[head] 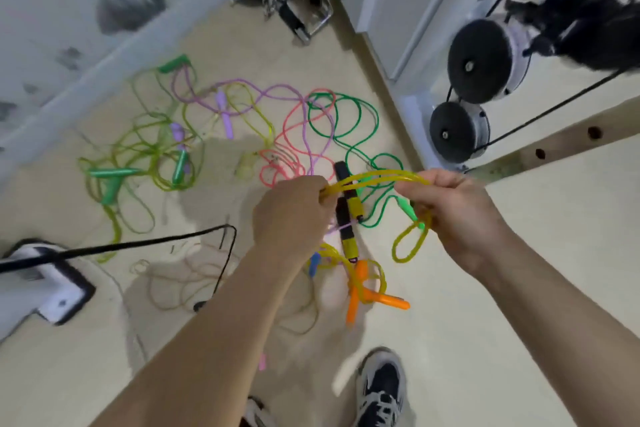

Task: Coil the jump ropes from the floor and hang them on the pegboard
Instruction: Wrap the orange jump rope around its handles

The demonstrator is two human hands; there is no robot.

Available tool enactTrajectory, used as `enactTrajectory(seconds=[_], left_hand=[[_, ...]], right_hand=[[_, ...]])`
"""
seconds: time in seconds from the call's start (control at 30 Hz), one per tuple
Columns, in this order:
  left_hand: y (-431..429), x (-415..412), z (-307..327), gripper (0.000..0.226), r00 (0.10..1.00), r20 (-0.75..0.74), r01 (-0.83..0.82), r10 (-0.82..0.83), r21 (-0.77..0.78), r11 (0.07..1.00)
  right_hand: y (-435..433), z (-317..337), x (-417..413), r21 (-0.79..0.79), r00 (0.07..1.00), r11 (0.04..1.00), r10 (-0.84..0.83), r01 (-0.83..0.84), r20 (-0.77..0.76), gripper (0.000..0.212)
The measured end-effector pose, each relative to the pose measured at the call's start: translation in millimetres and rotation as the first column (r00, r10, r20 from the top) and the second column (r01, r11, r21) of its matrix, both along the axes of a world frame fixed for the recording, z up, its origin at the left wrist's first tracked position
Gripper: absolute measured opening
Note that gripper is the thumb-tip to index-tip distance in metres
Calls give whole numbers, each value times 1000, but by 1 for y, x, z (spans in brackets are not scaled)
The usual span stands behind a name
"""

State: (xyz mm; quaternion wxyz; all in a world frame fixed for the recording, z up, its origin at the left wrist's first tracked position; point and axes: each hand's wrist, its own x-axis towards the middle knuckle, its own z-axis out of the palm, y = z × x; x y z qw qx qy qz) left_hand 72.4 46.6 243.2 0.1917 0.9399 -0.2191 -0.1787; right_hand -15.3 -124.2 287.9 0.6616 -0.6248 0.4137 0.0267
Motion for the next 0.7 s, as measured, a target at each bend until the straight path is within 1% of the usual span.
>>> enactTrajectory(seconds=[0.03, 0.07, 0.1, 0.13, 0.17, 0.2, 0.23, 0.3, 0.37, 0.4, 0.43, 0.47, 0.5, 0.53, 0.57, 0.6, 0.63, 0.67, 0.7], left_hand=[[10, 5, 34, 29, 1000, -10, -9, 9, -35, 999], [20, 9, 70, 31, 1000, -6, 11, -11, -53, 999], [28, 12, 109, 33, 1000, -22, 11, -13, -77, 997], [36, 13, 150, 35, 998, -65, -23, 15, -125, 992], [42, 14, 193, 36, 991, -124, -77, 53, -190, 979], [47, 14, 236, 34, 980, -181, -130, 82, -272, 953], [52, 13, 280, 33, 962, -251, -199, 108, -376, 905], [58, 10, 363, 28, 920, -364, -341, 146, -559, 756], [62, 3, 438, 28, 892, -415, -430, 178, -659, 618], [62, -1, 472, 28, 875, -450, -470, 180, -696, 543], [63, -4, 503, 28, 862, -474, -498, 180, -723, 479], [65, -6, 532, 29, 854, -486, -517, 188, -744, 424], [70, -6, 559, 29, 845, -498, -534, 195, -766, 357], [76, -4, 585, 29, 836, -514, -549, 194, -789, 275], [83, -1, 611, 29, 830, -526, -555, 185, -812, 181], [92, 3, 637, 29, 829, -530, -549, 176, -831, 84], [101, 7, 662, 29, 834, -526, -532, 165, -847, -10], [111, 12, 686, 29, 843, -518, -511, 146, -856, -86], [120, 16, 707, 29, 850, -514, -498, 117, -856, -140]], right_hand=[[2, 44, 7, 140, 997, 989, -46, 38, 61, 19], [5, 90, 15, 289, 988, 955, -99, 60, 122, 16], [8, 135, 21, 429, 972, 900, -167, 82, 163, 8], [12, 179, 25, 547, 954, 831, -239, 104, 182, 6], [16, 219, 28, 635, 933, 765, -297, 106, 201, 12], [21, 256, 29, 688, 912, 719, -341, 96, 230, 17], [26, 288, 29, 717, 888, 691, -381, 88, 258, 23], [41, 338, 25, 749, 860, 661, -406, 43, 309, 38], [67, 375, 19, 768, 884, 639, -336, -39, 325, 58], [83, 389, 16, 753, 910, 651, -252, -93, 330, 69], [101, 401, 12, 719, 934, 675, -125, -167, 335, 73], [119, 413, 7, 652, 944, 712, 47, -261, 326, 72], [136, 425, 1, 538, 922, 755, 244, -375, 300, 65], [149, 431, -5, 360, 866, 789, 432, -498, 251, 51], [158, 435, -12, 158, 786, 773, 585, -615, 197, 33], [163, 435, -18, -39, 695, 705, 706, -708, 134, 20], [166, 436, -23, -190, 622, 617, 782, -763, 39, 18], [166, 439, -24, -288, 596, 558, 801, -778, -56, 23], [167, 447, -23, -330, 630, 572, 771, -751, -96, 28]])
